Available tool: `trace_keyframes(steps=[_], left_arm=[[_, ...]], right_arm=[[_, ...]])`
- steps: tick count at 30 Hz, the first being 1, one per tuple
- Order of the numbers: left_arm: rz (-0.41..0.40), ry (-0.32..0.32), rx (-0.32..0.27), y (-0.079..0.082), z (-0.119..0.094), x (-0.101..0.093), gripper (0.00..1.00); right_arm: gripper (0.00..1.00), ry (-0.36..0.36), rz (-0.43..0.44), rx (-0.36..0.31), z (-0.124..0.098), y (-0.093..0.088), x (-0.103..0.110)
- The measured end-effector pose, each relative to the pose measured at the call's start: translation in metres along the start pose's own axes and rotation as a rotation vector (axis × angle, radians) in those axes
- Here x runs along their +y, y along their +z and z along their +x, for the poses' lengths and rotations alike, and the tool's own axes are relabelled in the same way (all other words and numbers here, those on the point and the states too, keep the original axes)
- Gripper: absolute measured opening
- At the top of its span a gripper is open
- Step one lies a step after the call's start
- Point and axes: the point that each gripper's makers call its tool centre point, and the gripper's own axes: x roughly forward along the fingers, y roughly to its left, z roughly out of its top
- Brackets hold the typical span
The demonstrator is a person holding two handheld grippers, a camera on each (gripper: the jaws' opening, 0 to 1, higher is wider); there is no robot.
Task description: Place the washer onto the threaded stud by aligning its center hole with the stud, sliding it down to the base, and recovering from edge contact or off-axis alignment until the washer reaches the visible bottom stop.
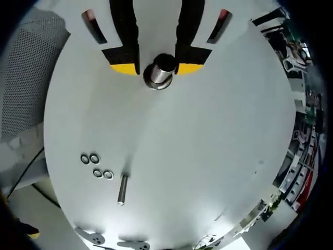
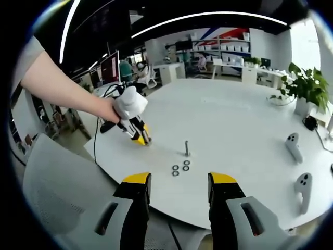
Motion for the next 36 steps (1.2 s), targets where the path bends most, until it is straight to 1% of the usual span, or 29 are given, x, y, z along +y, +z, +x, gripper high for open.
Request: trace_keyframes(steps=[6, 9, 11, 14, 15, 17, 19, 21, 22, 23, 24, 25, 26, 28, 29, 30, 31, 33, 34, 35, 36], left_arm=[[-0.011, 0.026, -0.005, -0.004, -0.011, -0.004, 0.27], [-0.049, 0.036, -0.039, -0.004, -0.021, -0.007, 0.27], [-0.062, 0.034, -0.047, -0.005, -0.027, -0.011, 0.26], [-0.066, 0.051, -0.055, -0.007, -0.034, -0.013, 0.26], [-0.074, 0.056, -0.057, -0.008, -0.036, -0.014, 0.26], [-0.105, 0.058, -0.080, -0.008, -0.040, -0.017, 0.26], [-0.145, 0.055, -0.119, -0.005, -0.047, -0.023, 0.26], [-0.183, 0.024, -0.145, 0.000, -0.049, -0.034, 0.28], [-0.200, 0.019, -0.168, 0.004, -0.053, -0.037, 0.28], [-0.196, 0.029, -0.187, 0.008, -0.057, -0.038, 0.28], [-0.203, 0.037, -0.219, 0.015, -0.062, -0.040, 0.28], [-0.216, 0.038, -0.239, 0.019, -0.066, -0.041, 0.28], [-0.234, 0.040, -0.271, 0.025, -0.070, -0.043, 0.28], [-0.247, 0.059, -0.312, 0.031, -0.080, -0.042, 0.28], [-0.279, 0.076, -0.342, 0.034, -0.084, -0.039, 0.28], [-0.323, 0.082, -0.384, 0.037, -0.089, -0.038, 0.28], [-0.348, 0.069, -0.414, 0.039, -0.093, -0.040, 0.28], [-0.354, 0.086, -0.411, 0.034, -0.098, -0.042, 0.28], [-0.373, 0.093, -0.421, 0.034, -0.100, -0.042, 0.29], [-0.401, 0.089, -0.448, 0.036, -0.103, -0.043, 0.29], [-0.412, 0.083, -0.452, 0.035, -0.104, -0.045, 0.28]], right_arm=[[0.46, 0.009, -0.006, -0.003, 0.000, 0.001, 0.002], [0.46, 0.014, -0.006, -0.004, 0.000, 0.001, 0.003], [0.46, 0.019, -0.010, -0.003, 0.001, 0.001, 0.004], [0.46, 0.026, -0.018, -0.001, 0.001, 0.002, 0.005], [0.46, 0.027, -0.016, -0.001, 0.001, 0.001, 0.006], [0.46, 0.031, -0.013, -0.006, 0.000, 0.001, 0.006], [0.46, 0.032, -0.016, -0.006, 0.000, 0.001, 0.007], [0.46, 0.032, -0.013, -0.001, 0.000, 0.000, 0.007], [0.46, 0.031, -0.015, 0.000, 0.000, 0.000, 0.007], [0.46, 0.030, -0.023, 0.001, 0.001, 0.000, 0.007], [0.46, 0.032, -0.024, 0.003, 0.001, 0.000, 0.007], [0.46, 0.033, -0.026, 0.005, 0.001, 0.000, 0.008], [0.46, 0.034, -0.027, 0.004, 0.000, 0.000, 0.008], [0.46, 0.037, -0.033, 0.002, 0.001, 0.001, 0.009], [0.46, 0.038, -0.035, 0.003, 0.001, 0.001, 0.009], [0.46, 0.042, -0.035, 0.007, 0.002, 0.000, 0.010], [0.46, 0.043, -0.036, 0.009, 0.002, 0.000, 0.010], [0.46, 0.047, -0.041, 0.014, 0.002, -0.001, 0.011], [0.46, 0.047, -0.043, 0.018, 0.002, -0.002, 0.011], [0.46, 0.047, -0.043, 0.020, 0.002, -0.002, 0.011], [0.46, 0.047, -0.040, 0.019, 0.002, -0.002, 0.010]])
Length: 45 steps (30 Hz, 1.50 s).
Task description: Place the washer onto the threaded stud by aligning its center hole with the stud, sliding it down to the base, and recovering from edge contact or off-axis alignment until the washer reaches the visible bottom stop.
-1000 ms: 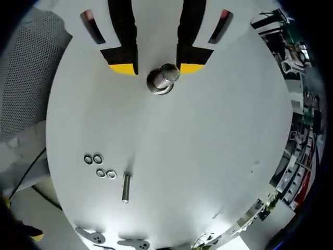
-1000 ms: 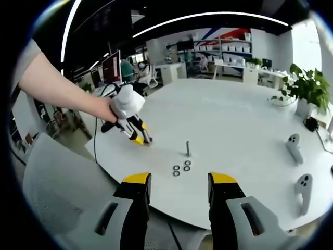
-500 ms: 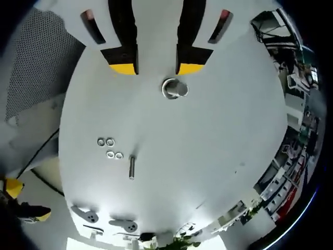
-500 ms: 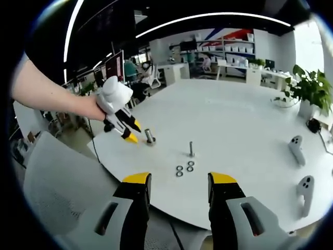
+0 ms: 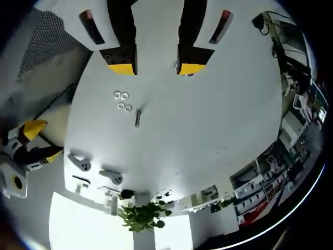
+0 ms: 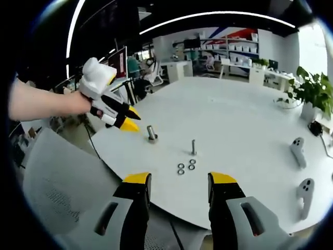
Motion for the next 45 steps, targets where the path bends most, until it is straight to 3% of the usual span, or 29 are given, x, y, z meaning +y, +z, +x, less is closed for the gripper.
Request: trace_keyframes(steps=[5, 9, 14, 16, 19, 24, 26, 28, 36, 45], left_arm=[[0.024, 0.010, -0.012, -0.003, -0.005, -0.006, 0.29], [-0.054, -0.003, -0.047, -0.006, -0.016, -0.014, 0.30], [-0.072, 0.014, -0.077, -0.015, -0.033, -0.016, 0.30], [-0.105, -0.007, -0.113, -0.014, -0.039, -0.022, 0.31], [-0.081, 0.025, -0.080, -0.030, -0.051, -0.017, 0.31], [-0.091, 0.031, -0.085, -0.044, -0.068, -0.016, 0.31], [-0.154, 0.059, -0.111, -0.048, -0.074, -0.007, 0.33], [-0.216, 0.070, -0.099, -0.057, -0.077, -0.002, 0.33], [-0.155, 0.105, -0.102, -0.062, -0.096, -0.002, 0.33], [-0.200, 0.110, -0.137, -0.072, -0.107, 0.001, 0.31]], right_arm=[[0.46, 0.004, 0.003, -0.007, 0.000, 0.001, 0.000], [0.46, 0.013, 0.002, -0.001, 0.001, 0.000, 0.002], [0.46, 0.014, 0.003, 0.001, 0.001, 0.000, 0.002], [0.46, 0.009, 0.014, -0.005, 0.001, 0.001, 0.001], [0.46, 0.014, 0.007, 0.001, 0.002, 0.000, 0.003], [0.46, 0.018, 0.013, 0.004, 0.001, -0.002, 0.004], [0.46, 0.021, 0.017, 0.004, 0.001, -0.001, 0.004], [0.46, 0.027, 0.008, 0.006, 0.002, -0.001, 0.006], [0.46, 0.038, 0.006, 0.001, 0.002, 0.000, 0.008], [0.46, 0.045, 0.012, 0.001, 0.002, -0.001, 0.009]])
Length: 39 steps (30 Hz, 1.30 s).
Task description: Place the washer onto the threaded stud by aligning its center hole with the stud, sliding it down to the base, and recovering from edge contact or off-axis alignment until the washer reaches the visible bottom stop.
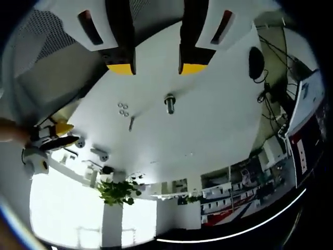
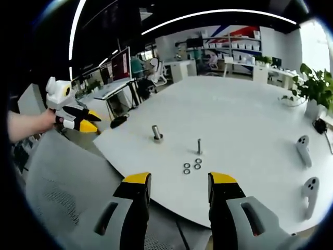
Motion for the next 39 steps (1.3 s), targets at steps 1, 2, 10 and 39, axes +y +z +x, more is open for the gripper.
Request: trace_keyframes(steps=[1, 2, 10, 39], left_arm=[[-0.001, 0.000, -0.001, -0.001, 0.001, -0.001, 0.31], [0.001, -0.003, 0.005, -0.002, 0.003, -0.002, 0.31], [0.151, -0.002, -0.010, 0.003, 0.005, -0.015, 0.29], [-0.023, -0.061, -0.094, 0.010, 0.002, -0.004, 0.32]], right_arm=[[0.46, 0.001, -0.001, -0.002, 0.000, 0.001, 0.000], [0.46, 0.002, 0.000, -0.004, 0.000, 0.001, 0.000], [0.46, 0.009, 0.004, -0.002, 0.001, 0.001, 0.002], [0.47, -0.039, -0.002, 0.081, 0.002, -0.014, -0.005]])
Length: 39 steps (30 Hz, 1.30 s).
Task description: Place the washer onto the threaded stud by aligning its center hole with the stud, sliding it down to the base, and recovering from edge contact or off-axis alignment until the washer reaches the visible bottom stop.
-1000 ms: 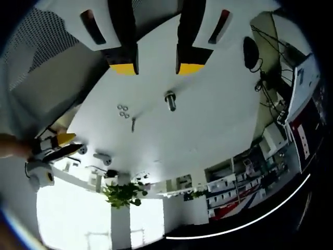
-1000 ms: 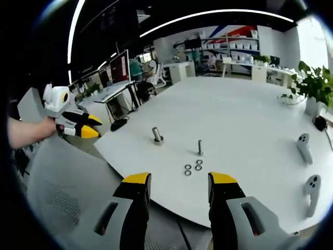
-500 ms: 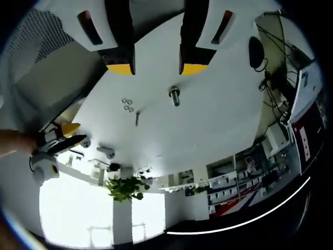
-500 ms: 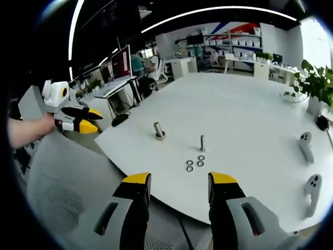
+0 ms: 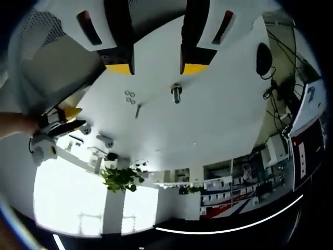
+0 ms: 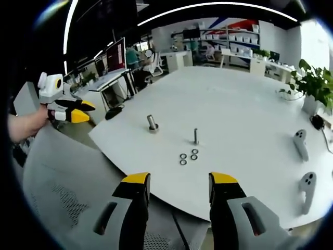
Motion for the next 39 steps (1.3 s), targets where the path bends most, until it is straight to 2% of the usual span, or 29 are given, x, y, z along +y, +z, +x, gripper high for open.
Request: trace_keyframes(steps=[2, 8, 12, 17, 20, 23, 28, 36, 39], left_arm=[[0.023, -0.011, 0.009, -0.001, 0.001, -0.004, 0.32], [0.056, -0.063, 0.006, -0.001, 0.000, -0.017, 0.31], [0.068, -0.081, -0.037, 0.008, -0.004, -0.021, 0.30], [0.056, -0.117, -0.020, 0.003, -0.002, -0.027, 0.34], [0.105, -0.148, -0.045, 0.008, -0.003, -0.037, 0.34], [0.132, -0.162, -0.032, 0.005, -0.003, -0.043, 0.34], [0.133, -0.167, -0.045, 0.007, -0.004, -0.043, 0.36], [0.113, -0.178, -0.030, 0.003, -0.003, -0.044, 0.37], [0.113, -0.170, -0.025, 0.003, -0.002, -0.041, 0.37]], right_arm=[[0.48, -0.026, -0.022, 0.014, -0.001, -0.002, -0.004], [0.50, -0.044, -0.019, 0.044, 0.000, -0.007, -0.006], [0.50, -0.074, -0.030, 0.085, 0.000, -0.014, -0.012], [0.50, -0.109, -0.026, 0.091, -0.002, -0.015, -0.017], [0.50, -0.106, -0.033, 0.081, -0.002, -0.012, -0.017], [0.50, -0.112, -0.039, 0.082, -0.003, -0.012, -0.017], [0.50, -0.145, -0.052, 0.093, -0.004, -0.013, -0.023], [0.51, -0.147, -0.055, 0.117, -0.004, -0.016, -0.022], [0.50, -0.129, -0.082, 0.069, -0.005, -0.005, -0.016]])
